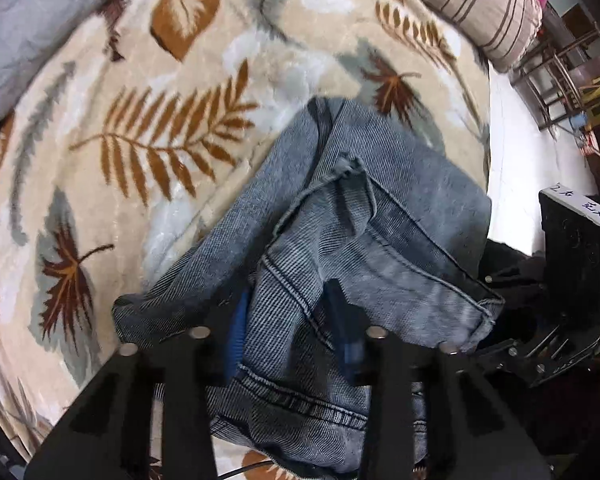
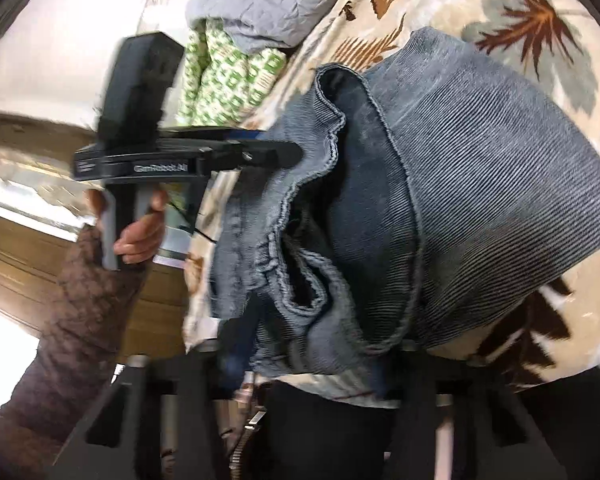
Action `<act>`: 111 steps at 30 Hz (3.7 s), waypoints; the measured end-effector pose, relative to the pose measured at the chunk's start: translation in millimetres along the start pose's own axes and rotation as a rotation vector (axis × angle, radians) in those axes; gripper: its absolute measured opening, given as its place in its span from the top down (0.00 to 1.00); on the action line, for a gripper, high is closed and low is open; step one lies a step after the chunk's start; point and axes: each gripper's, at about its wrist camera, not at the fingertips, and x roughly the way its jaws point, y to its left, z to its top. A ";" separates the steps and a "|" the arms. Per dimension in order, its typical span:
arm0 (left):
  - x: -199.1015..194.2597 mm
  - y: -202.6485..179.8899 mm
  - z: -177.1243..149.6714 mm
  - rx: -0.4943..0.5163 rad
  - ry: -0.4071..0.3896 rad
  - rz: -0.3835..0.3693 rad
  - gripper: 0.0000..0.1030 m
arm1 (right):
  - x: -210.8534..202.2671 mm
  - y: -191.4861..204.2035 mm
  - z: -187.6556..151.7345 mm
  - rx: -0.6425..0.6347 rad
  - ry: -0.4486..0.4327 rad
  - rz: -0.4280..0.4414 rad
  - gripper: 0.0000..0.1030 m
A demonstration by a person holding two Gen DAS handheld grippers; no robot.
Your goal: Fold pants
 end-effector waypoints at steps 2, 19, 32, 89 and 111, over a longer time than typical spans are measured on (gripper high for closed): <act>-5.7 -6.8 -5.2 0.011 -0.027 0.032 0.75 | -1.8 4.6 0.0 -0.014 -0.005 0.000 0.77; -54.6 -49.0 38.8 -0.165 -0.231 0.073 0.81 | -79.3 8.5 14.1 -0.071 -0.179 0.071 0.85; 33.1 -53.4 76.7 -0.288 -0.144 0.162 0.81 | -76.4 -86.4 29.4 0.077 -0.172 -0.017 0.85; 14.1 9.1 -138.2 -1.089 -0.318 -0.103 0.30 | -24.9 -45.2 123.5 -0.300 0.067 -0.177 0.83; 34.8 39.4 -110.9 -1.126 -0.289 -0.095 0.16 | 15.5 -32.7 168.3 -0.432 0.099 -0.354 0.87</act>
